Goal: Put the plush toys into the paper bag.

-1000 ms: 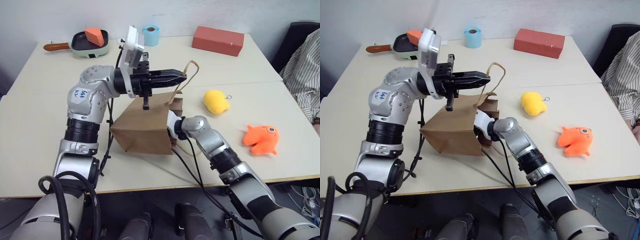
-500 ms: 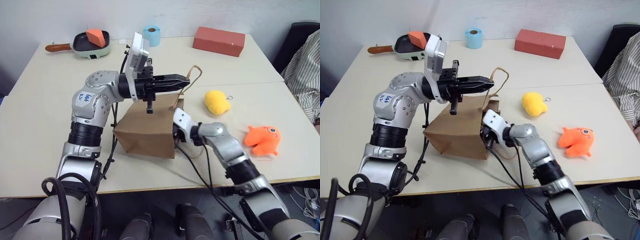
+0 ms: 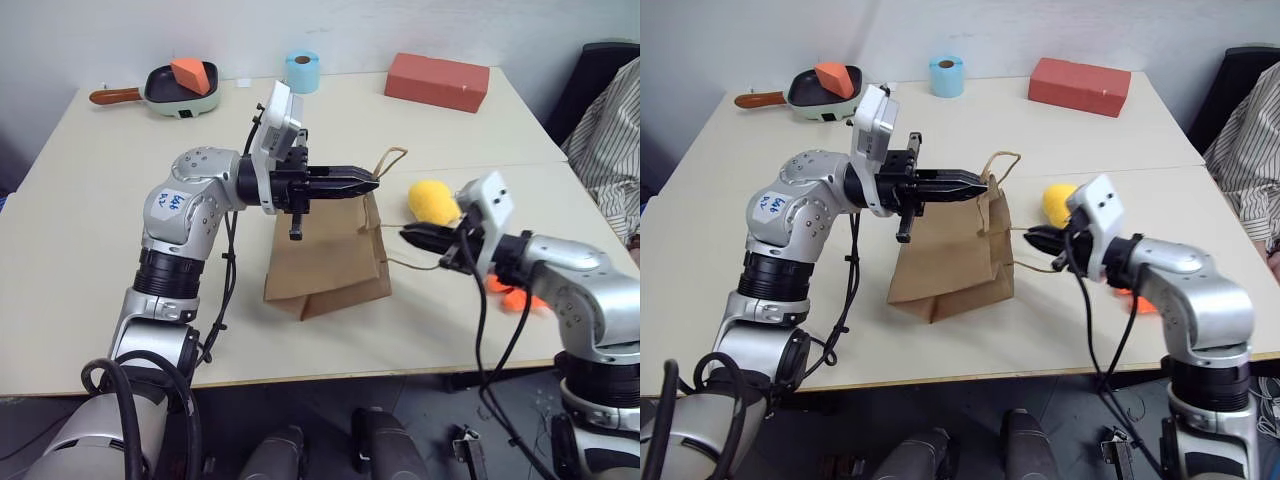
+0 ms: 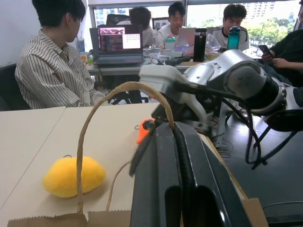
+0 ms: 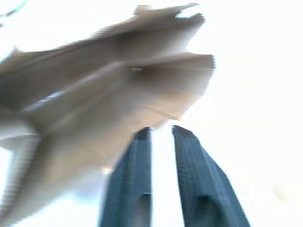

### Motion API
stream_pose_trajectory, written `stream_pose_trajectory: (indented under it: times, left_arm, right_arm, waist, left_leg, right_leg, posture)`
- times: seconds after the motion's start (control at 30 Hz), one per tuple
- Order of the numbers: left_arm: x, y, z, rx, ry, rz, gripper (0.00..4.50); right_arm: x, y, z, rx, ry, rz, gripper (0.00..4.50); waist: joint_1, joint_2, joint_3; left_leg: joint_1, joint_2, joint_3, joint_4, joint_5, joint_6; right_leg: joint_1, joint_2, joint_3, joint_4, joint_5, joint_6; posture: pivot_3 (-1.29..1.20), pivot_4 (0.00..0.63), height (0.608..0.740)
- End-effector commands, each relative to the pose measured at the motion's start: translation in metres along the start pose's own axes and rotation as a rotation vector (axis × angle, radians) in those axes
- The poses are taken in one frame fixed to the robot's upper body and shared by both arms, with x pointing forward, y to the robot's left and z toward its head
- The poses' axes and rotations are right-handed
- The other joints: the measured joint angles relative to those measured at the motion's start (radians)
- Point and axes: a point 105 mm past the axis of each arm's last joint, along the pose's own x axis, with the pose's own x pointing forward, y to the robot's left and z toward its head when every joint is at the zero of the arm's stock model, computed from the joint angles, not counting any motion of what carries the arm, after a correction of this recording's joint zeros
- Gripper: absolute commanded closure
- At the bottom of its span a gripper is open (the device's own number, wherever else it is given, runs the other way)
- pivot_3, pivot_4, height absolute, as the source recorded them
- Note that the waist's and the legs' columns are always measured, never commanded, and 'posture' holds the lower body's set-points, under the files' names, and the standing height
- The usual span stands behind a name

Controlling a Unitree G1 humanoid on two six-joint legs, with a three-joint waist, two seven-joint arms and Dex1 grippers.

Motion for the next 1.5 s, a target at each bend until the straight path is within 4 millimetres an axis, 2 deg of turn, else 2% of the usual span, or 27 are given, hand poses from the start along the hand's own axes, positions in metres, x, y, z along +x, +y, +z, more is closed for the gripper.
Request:
stream_pose_trajectory:
  times: [0.03, 0.13, 0.27, 0.4, 0.6, 0.7, 0.83, 0.9, 0.97, 1.07, 1.13, 1.2, 1.3, 1.37, 1.5]
  left_arm:
    - [-0.001, -0.008, 0.005, 0.033, 0.017, -0.035, 4.50]
    - [-0.003, -0.012, 0.001, 0.029, 0.045, -0.049, 4.50]
    - [-0.003, -0.011, 0.001, 0.032, 0.047, -0.045, 4.50]
    - [-0.003, -0.009, 0.003, 0.036, 0.041, -0.035, 4.50]
    - [-0.008, -0.004, 0.007, 0.044, 0.038, -0.003, 4.50]
    - [-0.012, 0.001, 0.011, 0.037, 0.027, 0.021, 4.50]
    - [-0.013, 0.004, 0.014, 0.033, 0.025, 0.024, 4.50]
    - [-0.013, 0.004, 0.014, 0.030, 0.027, 0.018, 4.50]
    - [-0.014, 0.003, 0.013, 0.026, 0.030, 0.014, 4.50]
    - [-0.015, 0.003, 0.011, 0.022, 0.033, 0.012, 4.50]
    - [-0.016, 0.003, 0.011, 0.019, 0.031, 0.013, 4.50]
    - [-0.015, 0.004, 0.011, 0.019, 0.030, 0.014, 4.50]
    - [-0.013, 0.006, 0.012, 0.030, 0.025, 0.017, 4.50]
    - [-0.013, 0.009, 0.014, 0.042, 0.017, 0.030, 4.50]
    - [-0.016, 0.026, 0.024, 0.089, -0.032, 0.128, 4.50]
  right_arm:
    - [-0.006, -0.029, 0.009, -0.088, 0.001, -0.116, 2.57]
    - [-0.003, -0.061, 0.002, -0.214, 0.086, -0.251, 1.55]
    - [0.013, -0.084, 0.000, -0.243, 0.102, -0.328, 0.13]
    - [0.033, -0.101, -0.006, -0.172, 0.100, -0.382, 0.03]
    - [0.064, -0.091, -0.031, -0.002, 0.146, -0.289, 0.03]
    - [0.068, -0.090, -0.036, -0.006, 0.149, -0.291, 0.60]
    - [0.061, -0.092, -0.031, -0.013, 0.124, -0.290, 2.03]
    - [0.049, -0.097, -0.013, -0.032, 0.066, -0.296, 2.68]
    - [0.036, -0.096, 0.016, -0.053, -0.030, -0.270, 3.35]
    - [0.025, -0.076, 0.054, -0.084, -0.132, -0.165, 4.16]
    - [0.025, -0.050, 0.071, -0.126, -0.163, -0.055, 4.33]
    - [0.029, -0.021, 0.078, -0.179, -0.155, 0.061, 4.33]
    - [0.040, 0.014, 0.063, -0.245, -0.078, 0.166, 4.33]
    - [0.044, 0.028, 0.054, -0.277, -0.049, 0.200, 4.33]
    - [0.043, 0.049, 0.048, -0.278, -0.055, 0.252, 4.33]
  waist:
    - [0.001, 0.000, 0.000]
    - [0.001, 0.000, 0.000]
    - [-0.001, 0.000, 0.000]
    - [-0.005, 0.000, 0.000]
    - [-0.005, 0.000, 0.000]
    - [-0.004, 0.000, 0.000]
    - [-0.008, 0.000, 0.000]
    - [-0.008, 0.000, 0.000]
    - [-0.006, 0.000, 0.000]
    - [-0.005, 0.000, 0.000]
    - [-0.005, 0.000, 0.000]
    - [-0.010, 0.000, 0.000]
    - [-0.009, 0.000, 0.000]
    - [-0.003, 0.000, 0.000]
    - [0.009, 0.000, 0.000]
  left_leg:
    - [0.000, 0.000, 0.000, 0.000, 0.000, 0.000]
    - [0.000, 0.000, 0.001, 0.000, 0.000, 0.000]
    - [0.000, 0.000, 0.003, -0.001, 0.000, 0.000]
    - [0.001, 0.001, 0.004, -0.002, 0.000, 0.000]
    - [0.001, 0.001, 0.004, -0.001, 0.000, 0.000]
    - [0.001, 0.001, 0.004, 0.000, 0.000, 0.000]
    - [0.001, 0.001, 0.004, 0.000, 0.000, 0.000]
    - [0.001, 0.001, 0.003, 0.000, 0.000, 0.000]
    - [0.000, 0.001, 0.003, 0.001, 0.000, 0.000]
    - [0.000, 0.001, 0.004, 0.001, 0.000, 0.000]
    - [0.000, 0.001, 0.003, 0.001, 0.000, 0.000]
    - [0.000, 0.001, 0.004, 0.001, 0.000, 0.000]
    - [0.000, 0.002, 0.004, 0.001, 0.000, 0.000]
    - [0.000, 0.002, 0.003, 0.000, 0.000, 0.000]
    - [-0.001, 0.001, 0.003, 0.002, 0.000, 0.000]
  right_leg:
    - [0.000, 0.000, 0.000, 0.000, 0.000, 0.000]
    - [0.000, 0.000, 0.001, 0.000, 0.000, 0.000]
    - [-0.001, 0.000, 0.001, 0.000, 0.000, 0.000]
    - [-0.001, 0.000, 0.001, -0.001, 0.000, 0.000]
    - [-0.001, 0.000, 0.001, 0.000, 0.000, 0.000]
    - [-0.001, 0.000, 0.001, 0.000, 0.000, 0.000]
    - [-0.001, 0.000, 0.001, 0.000, 0.000, 0.000]
    - [-0.001, 0.000, 0.001, 0.000, 0.000, 0.000]
    - [-0.001, 0.000, 0.001, 0.000, 0.000, 0.000]
    - [-0.002, 0.000, 0.001, 0.000, 0.000, 0.000]
    - [-0.002, 0.001, 0.001, 0.000, 0.000, 0.000]
    - [-0.002, 0.001, 0.001, 0.000, 0.000, 0.000]
    - [-0.002, 0.001, 0.001, 0.000, 0.000, 0.000]
    - [-0.002, 0.001, 0.001, 0.001, 0.000, 0.000]
    - [-0.002, 0.000, 0.000, 0.000, 0.000, 0.000]
  posture:
    - [0.00, 0.150, 0.740]
    - [0.00, 0.150, 0.740]
    - [0.00, 0.150, 0.740]
    - [0.00, 0.150, 0.740]
    - [0.00, 0.150, 0.740]
    - [0.00, 0.150, 0.740]
    - [0.00, 0.150, 0.740]
    - [0.00, 0.150, 0.740]
    - [0.00, 0.150, 0.740]
    - [0.00, 0.150, 0.740]
    - [0.00, 0.150, 0.740]
    - [0.00, 0.150, 0.740]
    - [0.00, 0.150, 0.740]
    - [0.00, 0.150, 0.740]
    - [0.00, 0.150, 0.740]
